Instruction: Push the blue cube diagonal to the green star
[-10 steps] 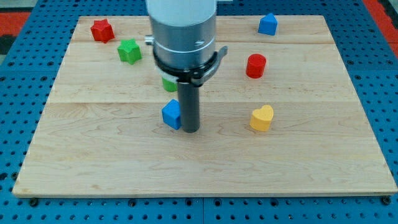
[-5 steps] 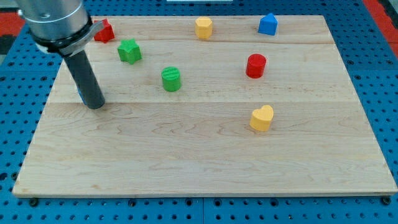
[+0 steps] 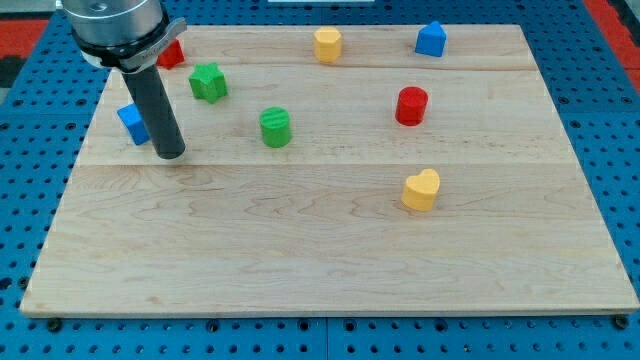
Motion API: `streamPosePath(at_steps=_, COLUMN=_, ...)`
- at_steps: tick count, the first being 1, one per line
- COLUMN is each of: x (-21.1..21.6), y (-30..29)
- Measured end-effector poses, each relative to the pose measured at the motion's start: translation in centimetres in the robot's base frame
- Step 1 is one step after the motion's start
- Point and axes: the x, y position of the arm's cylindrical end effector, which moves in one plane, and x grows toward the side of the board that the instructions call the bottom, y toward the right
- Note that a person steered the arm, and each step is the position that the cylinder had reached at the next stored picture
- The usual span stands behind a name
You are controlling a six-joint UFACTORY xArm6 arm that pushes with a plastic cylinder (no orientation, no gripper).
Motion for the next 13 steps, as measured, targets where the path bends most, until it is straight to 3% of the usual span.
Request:
streamPosePath(at_steps=4, x=0.7, y=-0.1)
streamPosePath(at_steps=6, x=0.7, y=4.5)
streamPosePath(at_steps=13, x=-0.6, y=6.3)
